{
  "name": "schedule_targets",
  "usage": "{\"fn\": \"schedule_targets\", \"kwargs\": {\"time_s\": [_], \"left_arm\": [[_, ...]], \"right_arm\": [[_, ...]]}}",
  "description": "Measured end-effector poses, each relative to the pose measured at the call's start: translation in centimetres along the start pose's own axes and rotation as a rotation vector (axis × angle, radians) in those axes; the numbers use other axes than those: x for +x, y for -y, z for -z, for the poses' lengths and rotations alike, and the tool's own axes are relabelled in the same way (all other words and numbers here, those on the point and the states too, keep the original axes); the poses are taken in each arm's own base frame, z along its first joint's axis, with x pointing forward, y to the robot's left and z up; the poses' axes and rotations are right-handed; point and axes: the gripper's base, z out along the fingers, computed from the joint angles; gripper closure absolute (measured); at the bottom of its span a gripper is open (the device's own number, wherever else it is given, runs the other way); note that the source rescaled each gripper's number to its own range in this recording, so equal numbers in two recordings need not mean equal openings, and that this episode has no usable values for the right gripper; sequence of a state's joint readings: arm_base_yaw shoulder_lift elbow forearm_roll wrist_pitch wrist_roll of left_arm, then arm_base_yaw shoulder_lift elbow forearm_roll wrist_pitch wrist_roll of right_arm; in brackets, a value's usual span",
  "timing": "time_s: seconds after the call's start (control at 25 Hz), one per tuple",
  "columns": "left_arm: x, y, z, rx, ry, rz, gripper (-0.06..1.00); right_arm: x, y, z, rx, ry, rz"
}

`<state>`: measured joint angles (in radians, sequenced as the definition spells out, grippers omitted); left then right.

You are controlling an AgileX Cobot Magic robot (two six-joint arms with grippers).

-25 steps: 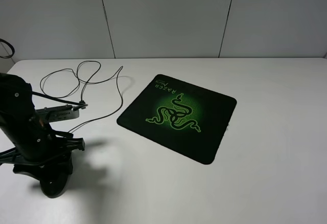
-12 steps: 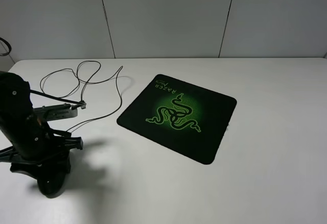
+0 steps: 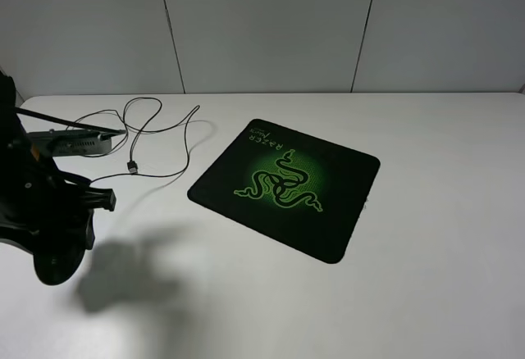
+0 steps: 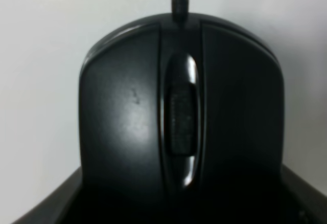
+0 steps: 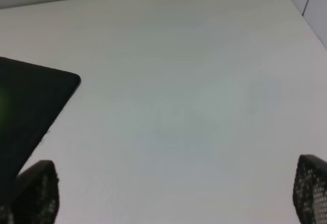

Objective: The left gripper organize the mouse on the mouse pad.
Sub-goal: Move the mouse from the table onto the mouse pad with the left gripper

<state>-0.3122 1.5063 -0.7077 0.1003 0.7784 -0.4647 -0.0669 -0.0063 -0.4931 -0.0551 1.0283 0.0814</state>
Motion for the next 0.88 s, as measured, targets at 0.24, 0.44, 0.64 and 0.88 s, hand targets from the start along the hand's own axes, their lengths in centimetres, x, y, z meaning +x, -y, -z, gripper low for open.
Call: {"fn": "schedule_targets", "kwargs": {"time_s": [0.24,0.44,0.64,0.88], "left_arm": [[-1.7,0.4,3.0,-0.012,-0.003,-0.132,0.94],[-3.0,0.8,4.8,-0.004,0.023,-0.161,0.94],[-4.7,1.6,5.5,0.017,0.037,-0.173,0.94],[-6.7,4.0,5.6,0.054,0.045,-0.213,0.94]], "right_arm": [[0.0,0.0,0.0,0.0,0.0,0.0],[0.0,0.0,0.0,0.0,0.0,0.0],[0.0,0.0,0.0,0.0,0.0,0.0],[0.0,0.0,0.0,0.0,0.0,0.0]]}}
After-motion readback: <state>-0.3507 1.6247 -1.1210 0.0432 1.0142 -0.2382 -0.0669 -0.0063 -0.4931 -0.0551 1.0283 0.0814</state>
